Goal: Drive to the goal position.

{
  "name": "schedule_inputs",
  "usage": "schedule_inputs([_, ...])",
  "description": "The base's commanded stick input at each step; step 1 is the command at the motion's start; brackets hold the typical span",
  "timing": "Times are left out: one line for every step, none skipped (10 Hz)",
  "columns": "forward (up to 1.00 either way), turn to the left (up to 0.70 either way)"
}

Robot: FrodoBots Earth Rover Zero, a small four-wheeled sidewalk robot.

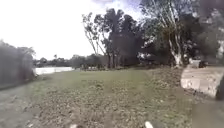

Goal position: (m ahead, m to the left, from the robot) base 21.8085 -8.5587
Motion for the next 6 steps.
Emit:
schedule_inputs([0.7, -0.26])
schedule_inputs([0.7, -0.26])
schedule_inputs([0.7, -0.26])
schedule_inputs([0.7, -0.25])
schedule_inputs([0.7, -0.23])
schedule_inputs([0.7, 0.0])
